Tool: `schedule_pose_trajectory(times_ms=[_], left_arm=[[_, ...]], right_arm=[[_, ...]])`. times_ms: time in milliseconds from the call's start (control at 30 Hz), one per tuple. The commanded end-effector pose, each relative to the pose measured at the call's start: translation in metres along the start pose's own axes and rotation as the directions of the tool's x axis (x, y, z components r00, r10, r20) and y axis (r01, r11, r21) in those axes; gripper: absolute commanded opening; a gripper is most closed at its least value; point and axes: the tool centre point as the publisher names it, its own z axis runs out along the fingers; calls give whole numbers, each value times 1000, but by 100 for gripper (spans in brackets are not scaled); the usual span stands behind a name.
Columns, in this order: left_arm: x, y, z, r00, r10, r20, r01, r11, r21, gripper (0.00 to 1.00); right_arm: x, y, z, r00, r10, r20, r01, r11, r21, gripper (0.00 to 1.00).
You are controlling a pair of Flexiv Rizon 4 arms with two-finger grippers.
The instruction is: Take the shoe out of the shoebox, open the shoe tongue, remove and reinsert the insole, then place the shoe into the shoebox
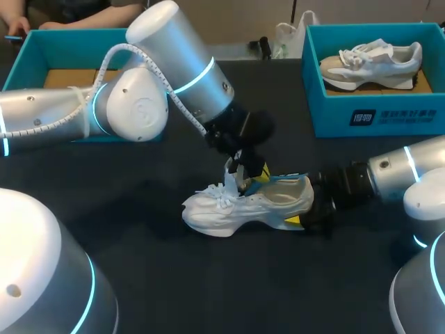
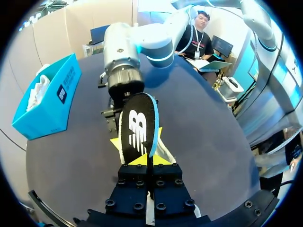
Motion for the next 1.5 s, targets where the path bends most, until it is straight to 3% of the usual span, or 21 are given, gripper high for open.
schedule_pose_trajectory(times_ms=[33, 367, 400, 467, 500, 567, 600, 900, 1200, 1300, 1367, 1400, 1500], left_arm=[[-7, -13, 12, 1000, 9, -12, -9, 1000, -3, 0], [-1, -29, 42, 999, 52, -14, -52, 999, -16, 0], [0, -28, 43, 998, 54, -13, -55, 998, -17, 4], [3, -28, 44, 998, 63, -4, -63, 998, -22, 22], [5, -27, 43, 998, 68, 13, -68, 997, -34, 24], [9, -27, 42, 995, 83, 51, -80, 995, -53, 40], [10, -27, 42, 994, 91, 65, -87, 994, -61, 42], [15, -25, 37, 967, 135, 217, -110, 986, -125, 44], [13, -27, 31, 934, 134, 332, -92, 986, -139, 44], [12, -26, 31, 924, 119, 364, -76, 989, -130, 49], [12, -25, 33, 913, 105, 394, -62, 991, -120, 74], [12, -25, 33, 910, 102, 403, -64, 992, -107, 79], [12, -24, 33, 893, 79, 442, -43, 995, -91, 75]], right_arm=[[-1, -6, 5, 1000, -1, 2, 0, 1000, 1, 0], [-1, -6, 5, 1000, -1, 2, 0, 1000, 1, 0], [-1, -6, 5, 1000, -1, 2, 0, 1000, 1, 0], [-1, -6, 5, 1000, -1, 2, 0, 1000, 1, 0], [-1, -6, 5, 1000, -1, 2, 0, 1000, 1, 0], [-1, -6, 5, 1000, -1, 2, 0, 1000, 1, 0], [-1, -6, 5, 1000, -1, 2, 0, 1000, 1, 0], [-1, -6, 5, 1000, -1, 2, 0, 1000, 1, 0], [-1, -6, 5, 1000, -1, 2, 0, 1000, 1, 0], [-1, -6, 5, 1000, -1, 2, 0, 1000, 1, 0], [-1, -6, 5, 1000, -1, 2, 0, 1000, 1, 0], [-1, -6, 5, 1000, -1, 2, 0, 1000, 1, 0], [-1, -6, 5, 1000, -1, 2, 0, 1000, 1, 0]])
